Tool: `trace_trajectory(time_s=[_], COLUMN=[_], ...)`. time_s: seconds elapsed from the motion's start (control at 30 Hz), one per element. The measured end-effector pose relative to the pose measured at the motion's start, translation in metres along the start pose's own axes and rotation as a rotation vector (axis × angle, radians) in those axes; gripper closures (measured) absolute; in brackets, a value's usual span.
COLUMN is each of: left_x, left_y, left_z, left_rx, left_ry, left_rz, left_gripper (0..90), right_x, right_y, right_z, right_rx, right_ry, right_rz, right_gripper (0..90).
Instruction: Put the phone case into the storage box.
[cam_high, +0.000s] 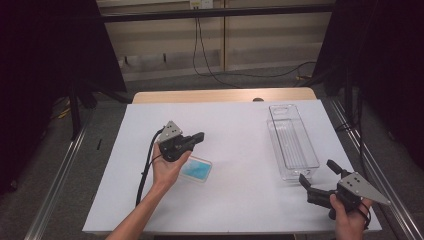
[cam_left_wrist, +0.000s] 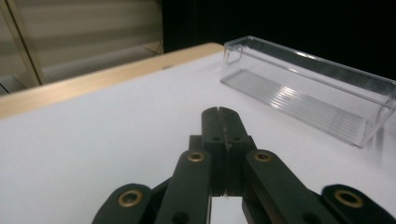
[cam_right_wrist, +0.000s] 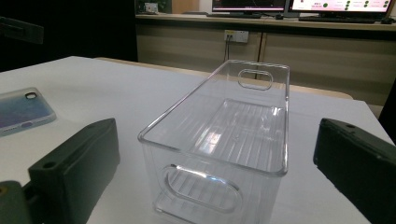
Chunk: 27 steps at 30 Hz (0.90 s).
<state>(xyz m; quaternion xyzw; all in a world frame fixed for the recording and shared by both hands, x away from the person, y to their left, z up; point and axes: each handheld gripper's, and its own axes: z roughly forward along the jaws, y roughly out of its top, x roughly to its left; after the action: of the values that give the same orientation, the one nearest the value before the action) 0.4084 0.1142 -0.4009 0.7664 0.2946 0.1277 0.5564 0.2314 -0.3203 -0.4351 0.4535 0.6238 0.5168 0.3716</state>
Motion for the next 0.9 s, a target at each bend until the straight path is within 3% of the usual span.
trace_trajectory(time_s=[0.03,0.13,0.33,0.53,0.57,0.6,0.63,0.8,0.9], left_x=[0.002,0.006,0.01,0.012,0.012,0.012,0.013,0.014,0.015], left_y=[0.001,0.002,0.005,0.003,0.001,0.001,0.0,-0.001,-0.006], left_z=[0.002,0.005,0.012,0.018,0.021,0.021,0.022,0.025,0.032], left_rx=[0.031,0.062,0.117,0.205,0.248,0.248,0.263,0.306,0.366], left_ry=[-0.004,-0.015,0.006,0.015,0.026,0.026,0.01,0.0,-0.003], left_rz=[-0.007,-0.022,-0.018,-0.029,-0.012,-0.012,-0.04,-0.048,-0.064], left_gripper=[90.0,90.0,90.0,90.0,90.0,90.0,90.0,90.0,90.0], right_x=[0.0,0.0,0.0,0.0,0.0,0.0,0.0,0.001,0.0], right_y=[0.0,0.0,0.0,0.0,0.0,0.0,0.0,0.0,0.0], right_z=[0.0,0.0,0.0,0.0,0.0,0.0,0.0,0.0,0.0], right_rx=[-0.001,0.0,0.0,0.002,0.001,0.001,0.001,0.001,0.0], right_ry=[-0.003,-0.002,0.002,-0.002,-0.001,0.001,0.004,0.007,0.009], right_rz=[0.002,0.0,0.0,0.004,0.004,0.002,0.001,0.003,0.004], right_gripper=[0.0,0.0,0.0,0.0,0.1,0.1,0.0,0.0,0.0])
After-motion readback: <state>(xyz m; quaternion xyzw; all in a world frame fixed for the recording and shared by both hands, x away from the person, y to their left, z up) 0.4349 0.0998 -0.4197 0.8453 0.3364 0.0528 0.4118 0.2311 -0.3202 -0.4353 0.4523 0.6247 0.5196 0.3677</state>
